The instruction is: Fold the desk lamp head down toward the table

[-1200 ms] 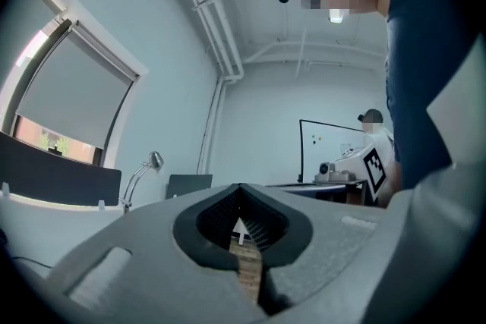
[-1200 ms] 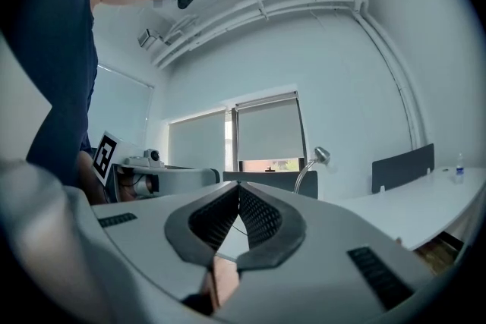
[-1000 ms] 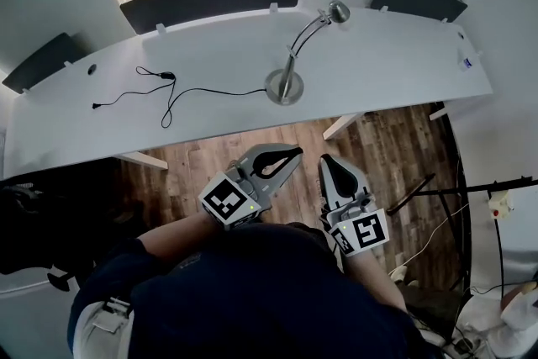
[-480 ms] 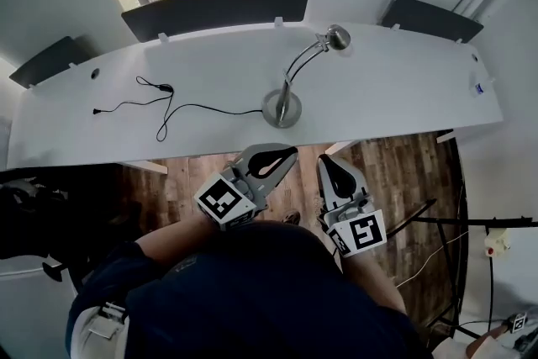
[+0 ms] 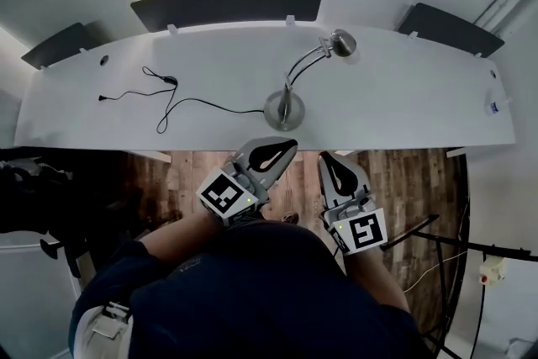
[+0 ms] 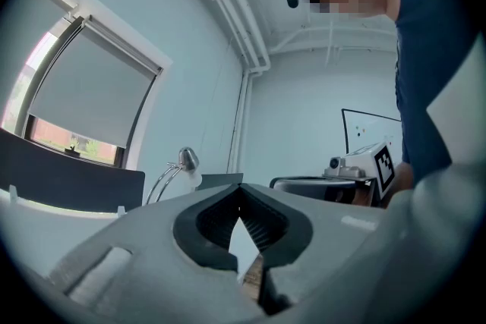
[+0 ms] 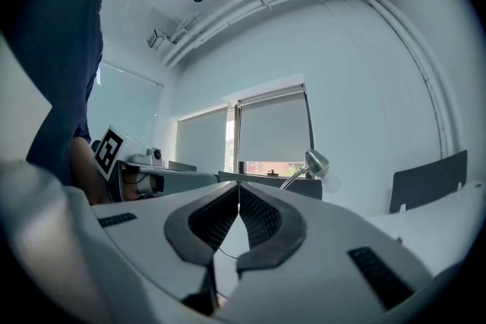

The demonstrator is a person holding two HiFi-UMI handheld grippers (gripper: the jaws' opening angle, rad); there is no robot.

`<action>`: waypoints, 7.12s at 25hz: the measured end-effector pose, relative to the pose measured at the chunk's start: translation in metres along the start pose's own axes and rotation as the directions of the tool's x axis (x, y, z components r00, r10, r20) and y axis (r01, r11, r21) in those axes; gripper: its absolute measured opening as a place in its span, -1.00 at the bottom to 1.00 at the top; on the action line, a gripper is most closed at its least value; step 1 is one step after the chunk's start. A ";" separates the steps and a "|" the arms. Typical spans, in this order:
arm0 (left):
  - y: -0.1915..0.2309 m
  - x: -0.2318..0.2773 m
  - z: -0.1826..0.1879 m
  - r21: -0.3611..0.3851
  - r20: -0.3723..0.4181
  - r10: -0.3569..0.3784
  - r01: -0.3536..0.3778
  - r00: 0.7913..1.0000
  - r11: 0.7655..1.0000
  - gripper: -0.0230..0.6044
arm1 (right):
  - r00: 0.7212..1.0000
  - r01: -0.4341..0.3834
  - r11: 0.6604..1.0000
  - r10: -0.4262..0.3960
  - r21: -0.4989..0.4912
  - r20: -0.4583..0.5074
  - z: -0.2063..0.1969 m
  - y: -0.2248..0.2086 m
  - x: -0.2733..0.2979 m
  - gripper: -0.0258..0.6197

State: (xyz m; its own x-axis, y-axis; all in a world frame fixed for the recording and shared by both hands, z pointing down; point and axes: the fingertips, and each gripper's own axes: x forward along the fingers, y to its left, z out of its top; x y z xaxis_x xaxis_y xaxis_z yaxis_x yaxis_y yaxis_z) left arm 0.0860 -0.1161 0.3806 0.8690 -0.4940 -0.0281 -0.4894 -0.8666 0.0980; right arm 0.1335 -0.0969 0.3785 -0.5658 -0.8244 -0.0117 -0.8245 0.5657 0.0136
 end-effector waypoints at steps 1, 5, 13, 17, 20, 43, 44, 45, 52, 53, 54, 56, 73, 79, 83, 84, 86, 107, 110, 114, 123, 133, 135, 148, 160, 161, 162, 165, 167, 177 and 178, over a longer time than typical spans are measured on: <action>0.003 0.001 -0.002 0.004 -0.006 0.000 0.000 1.000 1.000 -0.91 | 1.000 -0.003 1.000 0.003 -0.006 -0.003 0.000 -0.002 0.003 -0.89; 0.020 0.005 -0.009 0.004 -0.006 -0.011 0.011 1.000 1.000 -0.91 | 1.000 0.007 0.999 -0.007 -0.033 -0.019 0.001 -0.011 0.019 -0.88; 0.065 0.014 -0.025 0.002 -0.051 -0.034 0.034 0.998 0.999 -0.91 | 0.995 0.064 0.995 -0.070 -0.082 -0.074 -0.005 -0.026 0.055 -0.88; 0.086 0.017 -0.045 -0.001 -0.079 -0.046 0.046 0.996 0.999 -0.91 | 0.990 0.081 0.991 -0.093 -0.105 -0.110 -0.015 -0.030 0.071 -0.88; 0.100 0.024 -0.056 0.000 -0.091 -0.050 0.050 0.995 0.999 -0.91 | 0.985 0.105 0.986 -0.121 -0.128 -0.124 -0.017 -0.039 0.081 -0.88; 0.181 0.075 -0.139 0.030 -0.258 -0.022 0.031 0.966 0.999 -0.46 | 0.878 0.089 0.736 -0.376 -0.671 -0.296 -0.025 -0.115 0.134 -0.58; 0.182 0.077 -0.140 0.033 -0.263 -0.024 0.033 0.965 0.999 -0.45 | 0.873 0.074 0.710 -0.386 -0.700 -0.299 -0.024 -0.116 0.136 -0.57; 0.182 0.077 -0.141 0.037 -0.267 -0.025 0.036 0.963 0.999 -0.44 | 0.867 0.059 0.685 -0.396 -0.727 -0.303 -0.023 -0.118 0.138 -0.55; 0.183 0.088 -0.150 0.034 -0.286 -0.034 0.046 0.958 0.998 -0.44 | 0.833 -0.058 0.482 -0.459 -0.874 -0.309 -0.023 -0.132 0.158 -0.50; 0.184 0.090 -0.152 0.043 -0.285 -0.035 0.049 0.958 0.998 -0.44 | 0.826 -0.075 0.464 -0.468 -0.883 -0.316 -0.025 -0.135 0.160 -0.50; 0.184 0.092 -0.153 0.044 -0.285 -0.037 0.051 0.958 0.998 -0.44 | 0.819 -0.091 0.442 -0.477 -0.892 -0.319 -0.027 -0.138 0.163 -0.50; 0.184 0.096 -0.153 0.044 -0.287 -0.037 0.052 0.957 0.998 -0.44 | 0.812 -0.128 0.379 -0.491 -0.917 -0.316 -0.029 -0.142 0.167 -0.51; 0.190 0.108 -0.156 0.084 -0.253 -0.026 0.049 0.967 0.995 -0.56 | 0.816 -0.211 0.171 -0.511 -0.962 -0.270 -0.029 -0.151 0.186 -0.59; 0.190 0.107 -0.157 0.090 -0.265 -0.014 0.039 0.964 0.995 -0.57 | 0.816 -0.170 0.234 -0.511 -0.957 -0.270 -0.029 -0.154 0.186 -0.59; 0.190 0.108 -0.158 0.101 -0.268 -0.013 0.041 0.963 0.994 -0.57 | 0.809 -0.160 0.260 -0.518 -0.952 -0.277 -0.029 -0.156 0.187 -0.59; 0.190 0.109 -0.157 0.103 -0.265 -0.014 0.042 0.964 0.994 -0.58 | 0.809 -0.159 0.265 -0.517 -0.951 -0.280 -0.029 -0.157 0.187 -0.59; 0.190 0.109 -0.157 0.107 -0.262 -0.013 0.043 0.965 0.993 -0.58 | 0.803 -0.163 0.281 -0.519 -0.946 -0.293 -0.031 -0.159 0.186 -0.59; 0.192 0.104 -0.161 0.116 -0.254 0.016 0.014 0.967 0.993 -0.57 | 0.763 -0.002 0.606 -0.513 -0.795 -0.393 -0.086 -0.199 0.169 -0.61; 0.193 0.105 -0.161 0.126 -0.259 0.022 0.011 0.966 0.992 -0.58 | 0.767 0.040 0.659 -0.502 -0.751 -0.399 -0.098 -0.204 0.167 -0.61; 0.193 0.105 -0.162 0.132 -0.268 0.028 0.008 0.963 0.991 -0.58 | 0.759 0.068 0.719 -0.487 -0.692 -0.432 -0.123 -0.211 0.164 -0.62; 0.192 0.106 -0.161 0.116 -0.273 0.040 -0.008 0.961 0.993 -0.58 | 0.728 0.080 0.826 -0.431 -0.558 -0.534 -0.181 -0.214 0.164 -0.64; 0.194 0.105 -0.162 0.135 -0.286 0.051 -0.012 0.957 0.991 -0.58 | 0.717 0.086 0.920 -0.323 -0.381 -0.617 -0.227 -0.203 0.173 -0.66; 0.193 0.105 -0.162 0.131 -0.283 0.053 -0.016 0.958 0.991 -0.58 | 0.722 0.098 0.933 -0.306 -0.347 -0.620 -0.235 -0.200 0.174 -0.66; 0.195 0.104 -0.164 0.116 -0.293 0.065 -0.032 0.954 0.993 -0.58 | 0.723 0.152 0.968 -0.247 -0.200 -0.645 -0.265 -0.175 0.182 -0.66; 0.191 0.105 -0.162 0.113 -0.344 0.082 -0.046 0.935 0.993 -0.57 | 0.698 0.136 0.957 -0.275 -0.255 -0.662 -0.261 -0.174 0.181 -0.64; 0.190 0.104 -0.161 0.125 -0.352 0.084 -0.043 0.932 0.991 -0.57 | 0.705 0.131 0.953 -0.284 -0.274 -0.650 -0.255 -0.174 0.179 -0.63; 0.189 0.103 -0.159 0.128 -0.359 0.086 -0.042 0.929 0.991 -0.57 | 0.714 0.129 0.949 -0.290 -0.288 -0.637 -0.249 -0.173 0.177 -0.58; 0.186 0.095 -0.151 0.128 -0.358 0.097 -0.054 0.929 0.990 -0.57 | 0.743 0.122 0.946 -0.287 -0.299 -0.605 -0.230 -0.165 0.169 -0.56; 0.187 0.089 -0.149 0.147 -0.350 0.109 -0.060 0.930 0.987 -0.57 | 0.759 0.120 0.949 -0.277 -0.291 -0.589 -0.218 -0.155 0.162 -0.57; 0.133 0.050 -0.087 0.105 -0.245 0.045 -0.020 0.968 0.994 -0.57 | 0.879 0.177 0.978 -0.208 -0.111 -0.428 -0.136 -0.080 0.123 -0.65; 0.126 0.047 -0.077 0.101 -0.228 0.029 -0.006 0.973 0.995 -0.57 | 0.888 0.180 0.979 -0.203 -0.092 -0.413 -0.127 -0.073 0.120 -0.66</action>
State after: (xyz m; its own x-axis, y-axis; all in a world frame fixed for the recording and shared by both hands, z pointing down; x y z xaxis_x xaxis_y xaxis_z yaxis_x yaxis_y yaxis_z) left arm 0.0709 -0.2426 0.4684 0.8482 -0.4894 0.2025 -0.4992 -0.8665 -0.0029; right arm 0.1270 -0.2391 0.5034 -0.3334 -0.8537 0.3999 -0.9091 0.4035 0.1035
